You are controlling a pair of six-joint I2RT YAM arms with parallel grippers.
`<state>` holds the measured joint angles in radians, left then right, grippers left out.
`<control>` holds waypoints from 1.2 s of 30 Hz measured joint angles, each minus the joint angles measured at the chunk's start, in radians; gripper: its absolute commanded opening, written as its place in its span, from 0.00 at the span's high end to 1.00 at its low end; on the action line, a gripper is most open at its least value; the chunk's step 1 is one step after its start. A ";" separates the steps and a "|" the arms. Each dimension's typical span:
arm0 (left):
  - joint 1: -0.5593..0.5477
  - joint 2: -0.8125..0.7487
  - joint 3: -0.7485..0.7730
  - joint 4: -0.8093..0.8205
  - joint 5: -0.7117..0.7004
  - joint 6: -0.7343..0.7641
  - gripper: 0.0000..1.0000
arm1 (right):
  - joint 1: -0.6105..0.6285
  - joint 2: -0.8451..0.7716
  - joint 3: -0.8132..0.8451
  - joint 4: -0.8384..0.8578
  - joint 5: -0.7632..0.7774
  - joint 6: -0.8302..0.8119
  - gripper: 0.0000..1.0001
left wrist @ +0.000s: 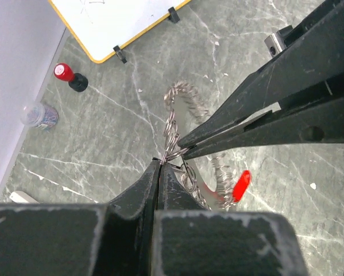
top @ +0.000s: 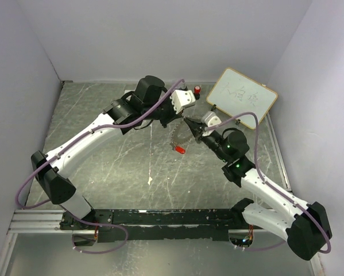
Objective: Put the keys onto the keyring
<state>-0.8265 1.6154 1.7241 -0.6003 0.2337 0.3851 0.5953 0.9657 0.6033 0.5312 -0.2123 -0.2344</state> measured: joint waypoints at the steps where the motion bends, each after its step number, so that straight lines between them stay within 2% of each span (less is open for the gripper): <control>1: -0.001 -0.010 -0.015 0.016 0.000 -0.007 0.93 | -0.002 -0.005 -0.024 0.044 0.007 0.025 1.00; 12: -0.010 -0.090 -0.117 0.186 0.016 -0.082 0.93 | -0.057 0.000 -0.173 0.455 0.005 0.290 1.00; 20: 0.016 -0.109 -0.119 0.208 -0.035 -0.097 0.93 | -0.172 0.070 -0.276 0.776 0.017 0.517 0.99; 22: 0.026 -0.113 -0.117 0.206 -0.051 -0.097 0.93 | -0.180 0.076 -0.285 0.794 0.026 0.550 0.70; 23: 0.030 -0.114 -0.116 0.204 -0.060 -0.095 0.93 | -0.181 0.072 -0.285 0.784 0.026 0.558 0.65; 28: 0.041 -0.114 -0.099 0.169 -0.077 -0.077 0.93 | -0.182 0.004 -0.216 0.576 -0.005 0.499 0.64; 36: 0.045 -0.113 -0.086 0.113 -0.071 -0.042 0.93 | -0.182 0.016 0.138 0.019 -0.149 0.196 0.62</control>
<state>-0.7815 1.5021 1.6382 -0.4873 0.1631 0.3431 0.4137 0.9821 0.7414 0.5507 -0.3611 -0.0383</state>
